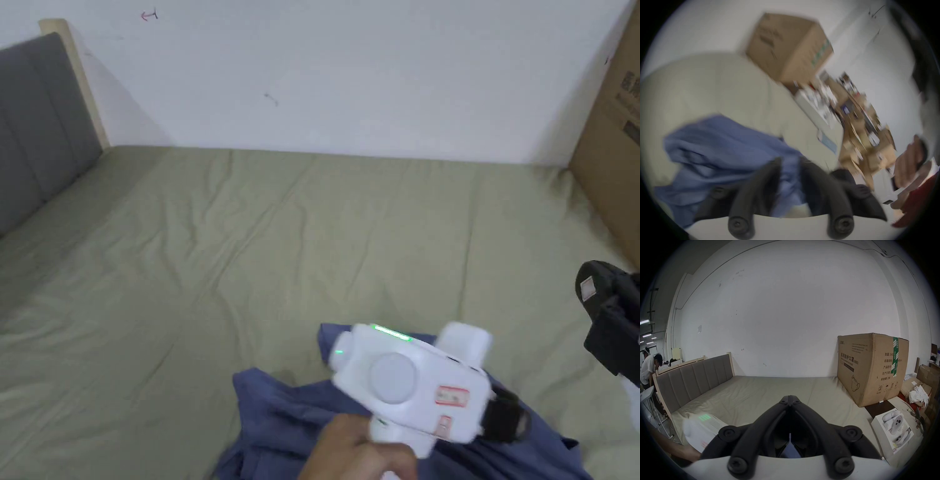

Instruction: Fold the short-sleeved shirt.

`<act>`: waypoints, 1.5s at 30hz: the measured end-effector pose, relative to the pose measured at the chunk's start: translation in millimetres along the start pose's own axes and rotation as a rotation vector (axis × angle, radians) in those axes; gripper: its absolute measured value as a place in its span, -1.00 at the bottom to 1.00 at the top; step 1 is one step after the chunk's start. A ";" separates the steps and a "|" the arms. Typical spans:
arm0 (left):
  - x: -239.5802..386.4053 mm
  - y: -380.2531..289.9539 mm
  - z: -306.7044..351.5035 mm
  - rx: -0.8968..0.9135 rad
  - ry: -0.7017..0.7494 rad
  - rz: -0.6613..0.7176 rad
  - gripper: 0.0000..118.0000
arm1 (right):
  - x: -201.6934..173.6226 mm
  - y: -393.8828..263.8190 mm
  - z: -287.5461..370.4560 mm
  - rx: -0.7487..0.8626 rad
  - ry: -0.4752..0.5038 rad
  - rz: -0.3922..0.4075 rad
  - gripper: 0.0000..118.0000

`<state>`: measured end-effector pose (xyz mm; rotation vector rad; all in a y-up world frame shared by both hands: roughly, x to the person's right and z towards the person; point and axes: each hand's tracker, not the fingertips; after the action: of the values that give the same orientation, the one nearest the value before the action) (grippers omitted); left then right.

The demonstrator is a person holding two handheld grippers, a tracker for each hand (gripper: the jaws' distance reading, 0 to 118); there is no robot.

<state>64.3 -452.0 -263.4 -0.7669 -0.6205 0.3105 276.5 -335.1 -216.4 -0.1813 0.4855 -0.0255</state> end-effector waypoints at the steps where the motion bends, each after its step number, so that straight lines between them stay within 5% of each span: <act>1: -4.9 2.8 20.6 0.101 0.080 0.010 0.71 | -2.1 -0.3 1.0 0.006 0.000 -0.002 -1.00; 7: -29.2 1.3 133.2 0.339 0.172 0.088 0.77 | -18.4 -0.1 3.5 0.021 0.028 0.010 -1.00; 13: -16.5 -46.6 234.7 0.598 0.646 -0.200 0.77 | -34.8 -1.8 15.6 0.051 0.046 0.054 -1.00; 18: -13.0 -88.6 288.0 0.706 0.872 -0.211 0.76 | -29.1 -14.5 25.6 0.048 0.017 0.034 -1.00; 20: -14.3 -101.9 303.2 0.731 0.857 -0.210 0.43 | -32.2 -18.0 30.3 0.043 -0.003 0.045 -1.00; 21: -14.1 -104.1 306.0 0.729 0.865 -0.211 -0.42 | -32.8 -19.9 32.6 0.042 -0.003 0.048 -1.00; 22: -14.5 -103.5 307.4 0.707 0.892 -0.208 -1.00 | -34.2 -21.3 35.1 0.037 -0.005 0.058 -1.00; 24: -19.3 -107.4 313.7 0.733 0.919 -0.203 -1.00 | -37.8 -23.6 37.2 0.020 -0.029 0.103 -1.00; 25: -22.3 -105.1 316.9 0.720 0.835 -0.166 -1.00 | -37.8 -24.0 39.2 0.023 -0.021 0.096 -1.00; 28: -21.0 -108.3 311.0 0.718 0.937 -0.201 -1.00 | -38.2 -20.8 43.2 0.026 -0.019 0.076 -1.00; 35: -12.5 -105.4 303.8 0.650 0.861 -0.226 -1.00 | -38.8 -15.9 45.7 0.016 -0.005 0.082 -1.00; 36: -15.6 -100.3 301.4 0.631 0.838 -0.201 -0.99 | -37.0 -15.2 43.9 0.000 0.007 0.075 -1.00; 37: -22.4 -91.2 297.1 0.558 0.797 -0.159 -0.74 | -36.3 -15.0 42.0 -0.006 0.009 0.069 -1.00; 38: -32.4 -83.0 291.4 0.477 0.741 -0.106 -0.22 | -36.9 -15.1 39.9 -0.008 -0.004 0.062 -0.98; 41: -82.9 -63.8 262.9 0.336 0.517 0.171 0.49 | -27.3 -18.5 28.5 -0.047 -0.018 0.044 -0.76; 42: -98.3 -63.9 250.4 0.258 0.471 0.225 1.00 | -26.3 -20.6 27.0 -0.051 -0.007 0.034 -0.50; 45: -143.6 -70.8 205.0 0.120 0.442 0.358 0.97 | -25.2 -30.2 24.2 -0.051 -0.003 0.027 -0.33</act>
<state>-172.9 -456.3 -156.6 -0.7978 -0.0448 0.4837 266.1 -359.1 -178.3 -0.2245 0.4853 0.0134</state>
